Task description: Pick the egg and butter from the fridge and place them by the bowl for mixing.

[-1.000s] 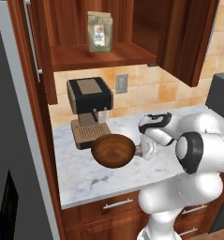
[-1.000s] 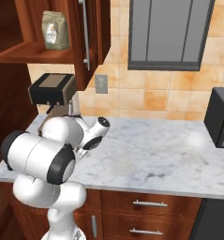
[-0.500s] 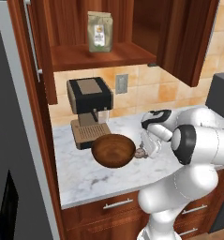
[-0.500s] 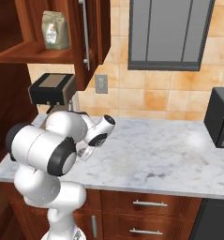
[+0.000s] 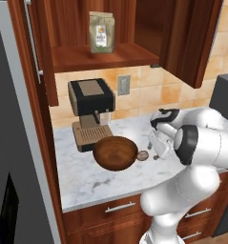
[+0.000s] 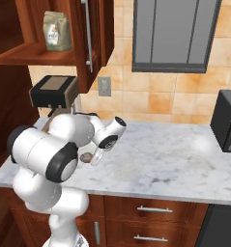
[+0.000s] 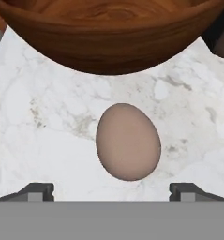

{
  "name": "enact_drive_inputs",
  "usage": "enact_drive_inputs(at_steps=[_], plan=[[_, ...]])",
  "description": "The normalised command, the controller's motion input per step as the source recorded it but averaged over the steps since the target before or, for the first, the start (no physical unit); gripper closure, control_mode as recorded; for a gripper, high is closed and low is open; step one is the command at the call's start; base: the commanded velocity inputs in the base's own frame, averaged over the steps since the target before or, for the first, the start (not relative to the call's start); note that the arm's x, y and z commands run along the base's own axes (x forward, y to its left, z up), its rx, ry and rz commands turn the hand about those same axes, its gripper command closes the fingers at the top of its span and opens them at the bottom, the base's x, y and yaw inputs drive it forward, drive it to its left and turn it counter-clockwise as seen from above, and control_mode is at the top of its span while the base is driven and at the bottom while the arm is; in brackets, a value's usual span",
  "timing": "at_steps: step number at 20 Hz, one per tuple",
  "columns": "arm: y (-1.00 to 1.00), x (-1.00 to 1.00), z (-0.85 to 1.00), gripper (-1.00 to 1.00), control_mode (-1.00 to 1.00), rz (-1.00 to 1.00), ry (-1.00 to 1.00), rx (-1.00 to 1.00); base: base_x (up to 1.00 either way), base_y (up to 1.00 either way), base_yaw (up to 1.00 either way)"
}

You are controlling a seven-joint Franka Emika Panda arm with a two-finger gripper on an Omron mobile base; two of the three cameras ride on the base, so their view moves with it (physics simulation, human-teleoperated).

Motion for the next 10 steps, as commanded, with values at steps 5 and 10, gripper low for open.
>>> enact_drive_inputs(at_steps=[5,10], plan=[[-0.17,-0.42,0.24,-1.0,-1.0,-0.12,0.02,0.06,0.0,0.0,0.0],[0.03,-0.43,0.35,-1.0,-1.0,-0.16,0.11,0.03,0.0,0.0,0.0]])
